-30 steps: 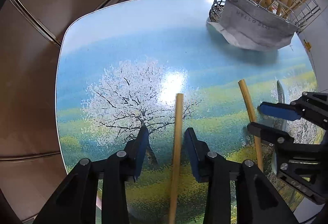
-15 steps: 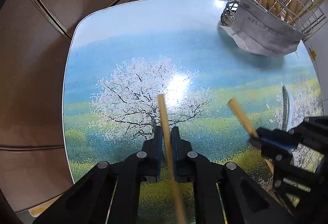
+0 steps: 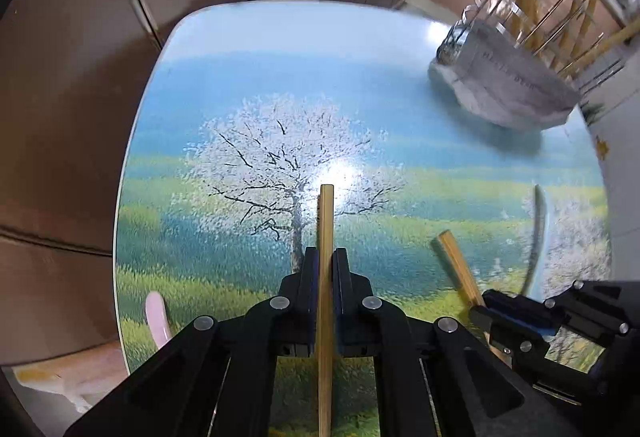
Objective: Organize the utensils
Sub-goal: 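Close the left gripper on a chopstick while the right gripper grasps another chopstick, then lift both held chopsticks upright and carry them over the wire holder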
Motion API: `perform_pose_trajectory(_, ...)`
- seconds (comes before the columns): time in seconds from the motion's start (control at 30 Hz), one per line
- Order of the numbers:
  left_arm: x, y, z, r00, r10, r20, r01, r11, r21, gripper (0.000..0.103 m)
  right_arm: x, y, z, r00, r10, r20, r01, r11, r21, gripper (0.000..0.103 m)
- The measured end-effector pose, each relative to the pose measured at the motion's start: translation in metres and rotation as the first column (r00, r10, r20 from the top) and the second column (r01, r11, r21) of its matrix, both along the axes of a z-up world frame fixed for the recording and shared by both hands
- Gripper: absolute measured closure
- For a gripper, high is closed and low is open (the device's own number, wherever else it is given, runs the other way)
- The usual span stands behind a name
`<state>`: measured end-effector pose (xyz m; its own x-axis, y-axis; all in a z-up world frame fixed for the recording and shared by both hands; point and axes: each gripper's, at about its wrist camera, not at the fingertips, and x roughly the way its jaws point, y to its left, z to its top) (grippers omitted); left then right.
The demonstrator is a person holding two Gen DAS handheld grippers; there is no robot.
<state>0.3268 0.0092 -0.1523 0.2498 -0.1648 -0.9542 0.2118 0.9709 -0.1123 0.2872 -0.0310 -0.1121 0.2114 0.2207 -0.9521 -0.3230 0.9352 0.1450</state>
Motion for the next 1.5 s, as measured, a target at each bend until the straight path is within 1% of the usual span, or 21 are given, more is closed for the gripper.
perform_pose_trajectory(0.27, -0.032, 0.019, 0.042, 0.992, 0.083, 0.100, -0.075, 0.994, -0.080, 0.097, -0.042, -0.030, 0.036, 0.995, -0.062, 0.081, 0.052, 0.990, 0.128, 0.097)
perform_pose_trajectory(0.33, -0.043, 0.023, 0.055, 0.988, 0.093, 0.124, -0.079, 0.991, -0.112, 0.097, -0.052, -0.039, 0.047, 0.992, -0.071, 0.103, 0.054, 0.986, 0.159, 0.097)
perform_pose_trajectory(0.4, -0.053, 0.021, 0.065, 0.983, 0.101, 0.153, -0.084, 0.990, -0.114, 0.097, -0.065, -0.049, 0.059, 0.989, -0.080, 0.126, 0.056, 0.981, 0.188, 0.097)
perform_pose_trajectory(0.5, -0.070, 0.016, 0.082, 0.975, 0.105, 0.194, -0.078, 0.987, -0.144, 0.097, -0.082, -0.059, 0.072, 0.982, -0.096, 0.161, 0.059, 0.974, 0.219, 0.097)
perform_pose_trajectory(0.57, -0.084, 0.012, 0.095, 0.966, 0.101, 0.237, -0.068, 0.987, -0.145, 0.097, -0.090, -0.065, 0.082, 0.976, -0.109, 0.191, 0.061, 0.969, 0.238, 0.097)
perform_pose_trajectory(0.63, -0.091, 0.009, 0.107, 0.960, 0.109, 0.258, -0.067, 0.984, -0.164, 0.097, -0.101, -0.076, 0.097, 0.966, -0.126, 0.226, 0.064, 0.963, 0.262, 0.097)
perform_pose_trajectory(0.73, -0.104, 0.006, 0.133, 0.940, 0.126, 0.316, -0.065, 0.979, -0.196, 0.097, -0.116, -0.087, 0.121, 0.947, -0.150, 0.283, 0.066, 0.956, 0.286, 0.097)
perform_pose_trajectory(0.77, -0.109, 0.005, 0.144, 0.930, 0.133, 0.343, -0.062, 0.976, -0.210, 0.097, -0.120, -0.090, 0.131, 0.938, -0.157, 0.308, 0.063, 0.953, 0.295, 0.097)
perform_pose_trajectory(0.83, -0.115, 0.003, 0.165, 0.907, 0.150, 0.393, -0.056, 0.969, -0.239, 0.097, -0.125, -0.098, 0.153, 0.914, -0.176, 0.365, 0.061, 0.950, 0.306, 0.097)
perform_pose_trajectory(0.87, -0.118, 0.002, 0.177, 0.891, 0.159, 0.425, -0.052, 0.966, -0.254, 0.097, -0.124, -0.099, 0.159, 0.903, -0.184, 0.388, 0.059, 0.948, 0.312, 0.097)
perform_pose_trajectory(0.97, -0.120, -0.002, 0.213, 0.840, 0.190, 0.508, -0.032, 0.952, -0.303, 0.097, -0.123, -0.110, 0.195, 0.853, -0.212, 0.477, 0.047, 0.941, 0.335, 0.097)
perform_pose_trajectory(1.0, -0.118, -0.005, 0.218, 0.830, 0.198, 0.522, -0.028, 0.948, -0.316, 0.097, -0.121, -0.114, 0.205, 0.838, -0.218, 0.500, 0.043, 0.940, 0.338, 0.097)
perform_pose_trajectory(1.07, -0.112, -0.007, 0.235, 0.800, 0.225, 0.556, -0.015, 0.934, -0.358, 0.097, -0.118, -0.120, 0.228, 0.803, -0.232, 0.549, 0.037, 0.939, 0.343, 0.097)
perform_pose_trajectory(1.1, -0.106, -0.007, 0.242, 0.785, 0.242, 0.570, -0.010, 0.925, -0.379, 0.097, -0.115, -0.123, 0.234, 0.791, -0.237, 0.564, 0.037, 0.939, 0.343, 0.097)
perform_pose_trajectory(1.13, -0.102, -0.008, 0.246, 0.776, 0.254, 0.577, -0.008, 0.919, -0.394, 0.097, -0.108, -0.127, 0.244, 0.767, -0.248, 0.592, 0.039, 0.939, 0.343, 0.097)
perform_pose_trajectory(1.17, -0.093, -0.008, 0.252, 0.763, 0.277, 0.585, -0.005, 0.907, -0.422, 0.097, -0.105, -0.131, 0.253, 0.751, -0.256, 0.609, 0.038, 0.937, 0.347, 0.097)
perform_pose_trajectory(1.33, -0.051, -0.014, 0.269, 0.715, 0.357, 0.601, 0.007, 0.856, -0.517, 0.097, -0.065, -0.148, 0.286, 0.634, -0.304, 0.711, 0.018, 0.925, 0.379, 0.097)
perform_pose_trajectory(1.37, -0.041, -0.015, 0.271, 0.700, 0.373, 0.609, 0.012, 0.846, -0.533, 0.097, -0.057, -0.150, 0.294, 0.604, -0.311, 0.734, 0.012, 0.924, 0.382, 0.097)
perform_pose_trajectory(1.4, -0.030, -0.017, 0.275, 0.679, 0.389, 0.622, 0.018, 0.839, -0.544, 0.097, -0.051, -0.151, 0.299, 0.577, -0.317, 0.753, 0.005, 0.923, 0.384, 0.097)
perform_pose_trajectory(1.47, -0.016, -0.022, 0.281, 0.650, 0.413, 0.638, 0.027, 0.827, -0.562, 0.097, -0.034, -0.154, 0.307, 0.522, -0.334, 0.785, -0.017, 0.916, 0.402, 0.097)
perform_pose_trajectory(1.5, -0.011, -0.025, 0.283, 0.640, 0.421, 0.643, 0.033, 0.821, -0.571, 0.097, -0.026, -0.152, 0.307, 0.499, -0.336, 0.799, -0.021, 0.917, 0.399, 0.097)
